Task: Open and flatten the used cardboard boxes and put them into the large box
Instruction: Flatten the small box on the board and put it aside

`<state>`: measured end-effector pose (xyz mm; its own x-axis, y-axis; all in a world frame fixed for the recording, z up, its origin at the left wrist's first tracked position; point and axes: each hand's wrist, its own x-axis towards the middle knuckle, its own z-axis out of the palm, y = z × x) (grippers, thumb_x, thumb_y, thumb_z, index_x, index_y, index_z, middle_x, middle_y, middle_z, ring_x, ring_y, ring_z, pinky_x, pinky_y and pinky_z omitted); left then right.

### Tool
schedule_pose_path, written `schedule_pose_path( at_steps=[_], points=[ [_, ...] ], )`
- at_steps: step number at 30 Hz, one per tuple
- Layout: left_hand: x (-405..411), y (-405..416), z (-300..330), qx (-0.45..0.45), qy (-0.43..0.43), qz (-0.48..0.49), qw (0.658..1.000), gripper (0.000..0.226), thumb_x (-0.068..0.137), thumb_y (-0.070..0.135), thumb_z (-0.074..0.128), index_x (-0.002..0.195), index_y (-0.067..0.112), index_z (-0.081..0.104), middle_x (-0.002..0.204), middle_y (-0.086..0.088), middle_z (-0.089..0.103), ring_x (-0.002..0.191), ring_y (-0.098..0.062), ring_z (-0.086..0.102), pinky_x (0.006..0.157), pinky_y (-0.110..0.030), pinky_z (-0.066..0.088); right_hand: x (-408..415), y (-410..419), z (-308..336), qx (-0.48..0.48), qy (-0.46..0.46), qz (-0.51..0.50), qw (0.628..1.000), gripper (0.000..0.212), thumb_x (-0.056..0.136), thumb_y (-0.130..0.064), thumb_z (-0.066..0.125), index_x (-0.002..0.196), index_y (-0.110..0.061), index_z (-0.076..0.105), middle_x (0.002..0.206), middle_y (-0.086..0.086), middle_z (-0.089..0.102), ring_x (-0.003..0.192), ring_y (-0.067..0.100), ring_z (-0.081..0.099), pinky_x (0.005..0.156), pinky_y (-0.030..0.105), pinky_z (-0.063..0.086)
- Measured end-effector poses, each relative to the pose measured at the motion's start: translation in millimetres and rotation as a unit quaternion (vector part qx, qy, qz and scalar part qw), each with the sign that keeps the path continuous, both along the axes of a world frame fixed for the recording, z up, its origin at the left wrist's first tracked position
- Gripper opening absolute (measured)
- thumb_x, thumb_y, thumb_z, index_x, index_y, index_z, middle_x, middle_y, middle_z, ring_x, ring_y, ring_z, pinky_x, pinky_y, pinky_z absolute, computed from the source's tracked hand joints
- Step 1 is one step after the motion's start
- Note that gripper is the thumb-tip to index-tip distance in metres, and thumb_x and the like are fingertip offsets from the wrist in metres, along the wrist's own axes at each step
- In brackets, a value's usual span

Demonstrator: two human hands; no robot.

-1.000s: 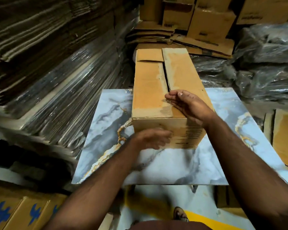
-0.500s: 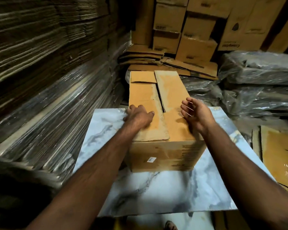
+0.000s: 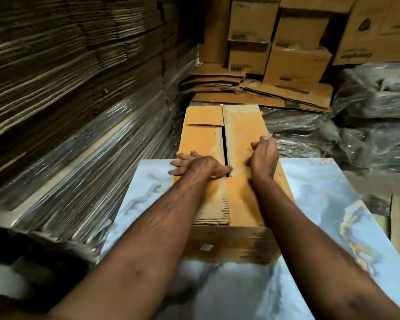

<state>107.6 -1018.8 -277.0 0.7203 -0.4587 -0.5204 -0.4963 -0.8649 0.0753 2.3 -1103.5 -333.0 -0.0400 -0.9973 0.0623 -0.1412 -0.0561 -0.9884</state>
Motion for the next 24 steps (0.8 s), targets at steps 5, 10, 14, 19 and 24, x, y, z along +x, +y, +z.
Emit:
schedule_pose_path(
  at_steps=[5, 10, 14, 19, 24],
  points=[
    [-3, -5, -5, 0.033, -0.017, -0.016, 0.999, 0.142, 0.059, 0.092, 0.057, 0.154, 0.020, -0.020, 0.159, -0.025, -0.023, 0.145, -0.055, -0.005, 0.113, -0.071, 0.012, 2, -3, -9, -0.054, 0.026, 0.040, 0.997, 0.038, 0.105, -0.039, 0.031, 0.098, -0.015, 0.060, 0.094, 0.001, 0.068, 0.086, 0.021, 0.060, 0.076, 0.033, 0.044],
    [-4, -3, 1, 0.016, -0.016, -0.022, 0.999, 0.134, 0.065, 0.086, 0.059, 0.155, 0.021, -0.017, 0.160, -0.025, -0.018, 0.145, -0.055, 0.000, 0.112, -0.071, 0.017, 0, 0, -9, -0.034, 0.007, 0.056, 0.998, 0.038, 0.102, -0.042, 0.034, 0.095, -0.019, 0.064, 0.084, -0.004, 0.070, 0.078, 0.018, 0.063, 0.069, 0.032, 0.047],
    [15, 3, 2, -0.068, 0.016, -0.013, 0.997, 0.136, 0.046, 0.094, 0.052, 0.156, 0.022, 0.017, 0.159, -0.019, 0.020, 0.140, -0.044, 0.031, 0.109, -0.057, 0.034, -7, 4, -8, -0.107, 0.119, 0.078, 0.984, 0.025, 0.101, -0.025, 0.045, 0.092, -0.010, 0.063, 0.087, 0.005, 0.069, 0.082, 0.024, 0.061, 0.071, 0.035, 0.044],
    [39, 15, 16, -0.184, 0.131, -0.036, 0.974, 0.068, 0.075, 0.073, 0.060, 0.115, 0.017, 0.059, 0.124, -0.011, 0.061, 0.101, -0.030, 0.061, 0.094, -0.038, 0.050, -2, 32, -9, -0.332, 0.419, 0.242, 0.810, 0.040, 0.091, -0.040, 0.042, 0.091, -0.012, 0.070, 0.092, 0.012, 0.061, 0.091, 0.034, 0.056, 0.077, 0.041, 0.044],
    [45, 22, 20, -0.194, 0.152, -0.019, 0.969, 0.084, 0.070, 0.077, 0.060, 0.128, 0.016, 0.056, 0.121, -0.012, 0.061, 0.102, -0.032, 0.061, 0.096, -0.043, 0.049, -3, 53, 1, -0.324, 0.530, 0.328, 0.712, 0.073, 0.079, -0.058, 0.018, 0.098, -0.016, 0.075, 0.105, 0.010, 0.060, 0.108, 0.031, 0.049, 0.093, 0.043, 0.038]
  ],
)
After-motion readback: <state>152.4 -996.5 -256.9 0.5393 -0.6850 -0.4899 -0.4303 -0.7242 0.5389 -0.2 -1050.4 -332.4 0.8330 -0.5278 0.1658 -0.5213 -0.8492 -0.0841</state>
